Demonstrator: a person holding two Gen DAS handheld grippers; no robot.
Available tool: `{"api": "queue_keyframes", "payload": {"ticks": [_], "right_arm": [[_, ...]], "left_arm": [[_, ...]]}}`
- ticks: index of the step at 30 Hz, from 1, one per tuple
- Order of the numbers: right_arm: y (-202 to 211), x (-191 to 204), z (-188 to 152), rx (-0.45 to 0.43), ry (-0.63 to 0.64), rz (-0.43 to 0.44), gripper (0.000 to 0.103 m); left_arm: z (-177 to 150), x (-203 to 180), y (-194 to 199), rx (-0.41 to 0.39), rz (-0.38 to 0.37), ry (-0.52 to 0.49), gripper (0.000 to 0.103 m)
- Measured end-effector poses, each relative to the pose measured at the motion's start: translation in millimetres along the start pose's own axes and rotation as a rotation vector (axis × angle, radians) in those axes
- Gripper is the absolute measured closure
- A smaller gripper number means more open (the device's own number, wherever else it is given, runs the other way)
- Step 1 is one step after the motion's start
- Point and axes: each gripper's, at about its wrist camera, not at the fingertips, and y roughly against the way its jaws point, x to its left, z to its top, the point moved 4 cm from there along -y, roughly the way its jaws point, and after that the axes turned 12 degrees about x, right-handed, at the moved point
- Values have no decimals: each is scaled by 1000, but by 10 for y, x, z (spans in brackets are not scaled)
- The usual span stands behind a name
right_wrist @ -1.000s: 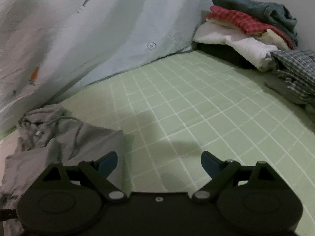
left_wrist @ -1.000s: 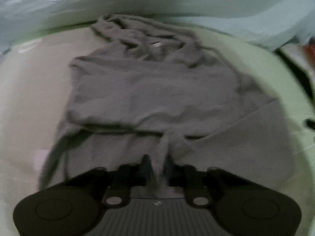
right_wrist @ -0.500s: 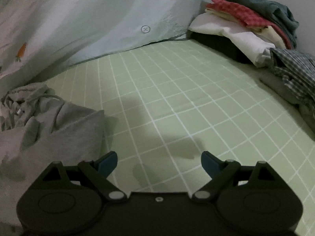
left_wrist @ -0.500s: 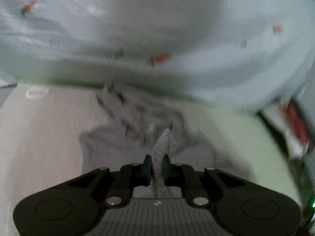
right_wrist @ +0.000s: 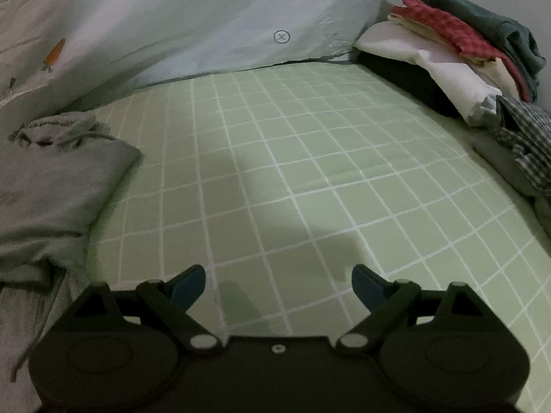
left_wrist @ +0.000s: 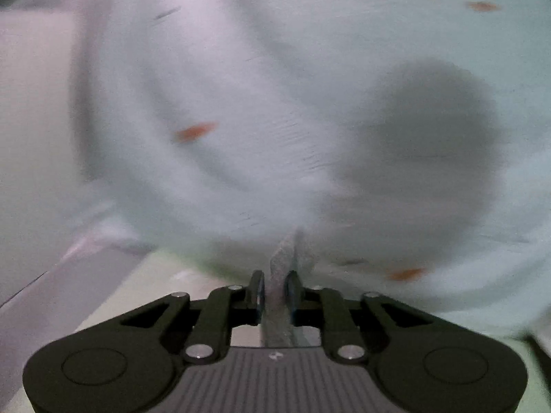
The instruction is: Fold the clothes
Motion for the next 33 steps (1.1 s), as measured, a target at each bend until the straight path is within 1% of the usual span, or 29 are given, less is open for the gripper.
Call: {"api": "queue_keyframes", "payload": {"ticks": [1,3,4,5,8,10,12,16,18,22,27,28,30,31,33], "right_arm": [[3,12,2,0,6,0,10],[8,36,7,-1,20,2,10],[12,57,17,-3,32,2,10],[16,79,29,-5,44,3,10],[17,206,96,-11,92,14,10],[13,299,147,-15,123,20,10],[7,400,196,-18,150,20,10],[3,511,278,-17,173,35,10],[-1,541,288,-13,192,29,10],[-47,516,287,13,190,5,10],[-120,448,256,54,154,-20,10],[-135,444,250,63,151,-25,10],[-166,446,234,75,149,-33,10],[-180,448,227,80,148,-35,10],[-196,450,217,83,143,-34,9]], "left_arm": [[-62,67,-59,20,30,11,84],[-185,201,-177,59,91,34,73],[-248,268,-234,79,121,45,64],[-310,335,-292,99,152,56,57],[-497,535,-460,158,242,90,49],[-623,617,-574,198,289,94,46],[-748,508,-708,237,281,36,44],[-971,387,-966,298,261,-18,44],[-1066,382,-1037,319,268,-44,44],[-1121,468,-1213,356,259,-47,44],[-1177,550,-1388,380,290,-50,44],[-1183,571,-1413,379,292,-44,44],[-1169,614,-1430,365,276,-21,63],[-1145,633,-1425,362,274,-14,77],[-1088,664,-1401,352,265,6,95]]}}
